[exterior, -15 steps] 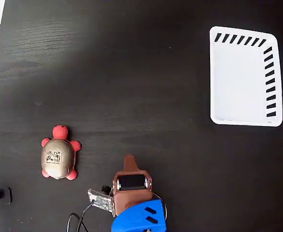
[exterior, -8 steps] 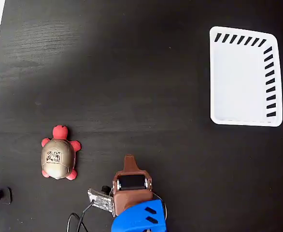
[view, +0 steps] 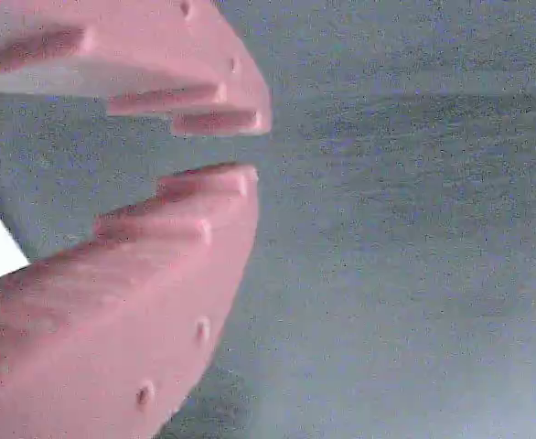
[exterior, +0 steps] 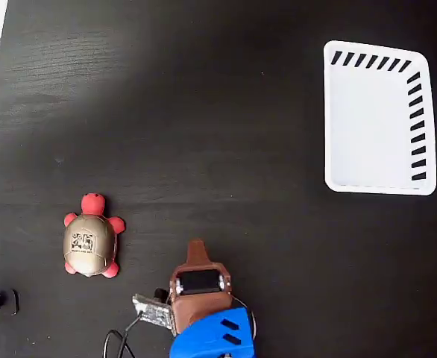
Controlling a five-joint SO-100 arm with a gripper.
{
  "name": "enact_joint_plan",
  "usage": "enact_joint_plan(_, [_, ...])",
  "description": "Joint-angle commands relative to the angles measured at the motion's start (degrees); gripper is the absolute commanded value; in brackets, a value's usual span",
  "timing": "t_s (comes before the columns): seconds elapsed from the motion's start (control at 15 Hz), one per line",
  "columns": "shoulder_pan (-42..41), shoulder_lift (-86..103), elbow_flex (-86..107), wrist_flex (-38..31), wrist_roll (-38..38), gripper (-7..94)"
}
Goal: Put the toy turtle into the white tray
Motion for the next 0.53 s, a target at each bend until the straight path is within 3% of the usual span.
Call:
enact_joint_plan(0.0, [-5.19, -5.27, -1.14, -5.01, -2.37, 0])
enact_joint_plan(0.07, [-6.86, -13.01, -4.83, -8.70, -4.83, 0])
enact_joint_plan(0.2, [-9.76, -29.18, -17.58, -9.49, -8.96, 0])
enact_joint_plan(0.47, [-15.29, -56.69, -50.80, 6.86, -16.44, 0])
